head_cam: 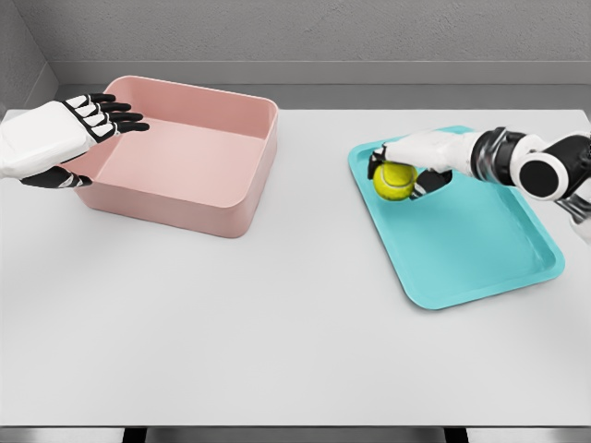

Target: Put the tennis from the blue tray into the pink basket with both arms

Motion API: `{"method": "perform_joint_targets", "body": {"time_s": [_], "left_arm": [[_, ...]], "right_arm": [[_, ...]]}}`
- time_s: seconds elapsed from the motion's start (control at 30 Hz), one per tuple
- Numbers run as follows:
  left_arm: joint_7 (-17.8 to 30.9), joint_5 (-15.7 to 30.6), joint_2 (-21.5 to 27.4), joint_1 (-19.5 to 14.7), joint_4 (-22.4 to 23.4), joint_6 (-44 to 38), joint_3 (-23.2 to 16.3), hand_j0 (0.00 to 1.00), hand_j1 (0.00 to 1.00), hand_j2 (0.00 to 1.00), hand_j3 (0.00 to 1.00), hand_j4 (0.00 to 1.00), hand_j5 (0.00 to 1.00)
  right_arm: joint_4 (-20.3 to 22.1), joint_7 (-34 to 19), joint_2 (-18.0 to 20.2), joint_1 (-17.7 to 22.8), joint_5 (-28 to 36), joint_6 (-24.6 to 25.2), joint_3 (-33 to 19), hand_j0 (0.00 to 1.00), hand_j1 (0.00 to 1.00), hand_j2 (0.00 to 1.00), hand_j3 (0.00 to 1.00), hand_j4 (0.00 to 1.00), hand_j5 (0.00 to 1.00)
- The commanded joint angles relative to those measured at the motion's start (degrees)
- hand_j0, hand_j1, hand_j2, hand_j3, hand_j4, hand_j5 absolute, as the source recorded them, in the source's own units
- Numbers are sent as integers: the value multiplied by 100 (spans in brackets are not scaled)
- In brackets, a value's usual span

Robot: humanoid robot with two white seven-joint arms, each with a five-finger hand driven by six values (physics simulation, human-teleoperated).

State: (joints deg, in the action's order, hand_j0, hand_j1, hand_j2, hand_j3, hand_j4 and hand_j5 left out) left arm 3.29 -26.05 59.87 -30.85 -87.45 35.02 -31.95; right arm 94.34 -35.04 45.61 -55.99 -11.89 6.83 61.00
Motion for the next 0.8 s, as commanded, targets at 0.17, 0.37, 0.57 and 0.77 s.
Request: {"method": "perform_joint_targets", "body": {"time_s": [0.17,0.37,0.57,0.77], "left_arm": [[-4,38,7,0,0,-2,4,100,100,100,100,100,100],[-4,29,7,0,0,-2,4,100,100,100,100,100,100],[-4,29,7,9,0,-2,4,100,100,100,100,100,100],[-4,38,7,9,-9,-2,4,100,100,100,100,100,100]], "right_arm": [[612,4,-105,0,-6,-445,333,50,50,50,50,50,50],[612,4,-457,-9,-6,-745,509,50,50,50,50,50,50],[612,4,-887,-18,-6,-762,685,51,51,51,51,51,51],[612,4,-1301,-62,-6,-744,878,51,51,51,51,51,51]]}}
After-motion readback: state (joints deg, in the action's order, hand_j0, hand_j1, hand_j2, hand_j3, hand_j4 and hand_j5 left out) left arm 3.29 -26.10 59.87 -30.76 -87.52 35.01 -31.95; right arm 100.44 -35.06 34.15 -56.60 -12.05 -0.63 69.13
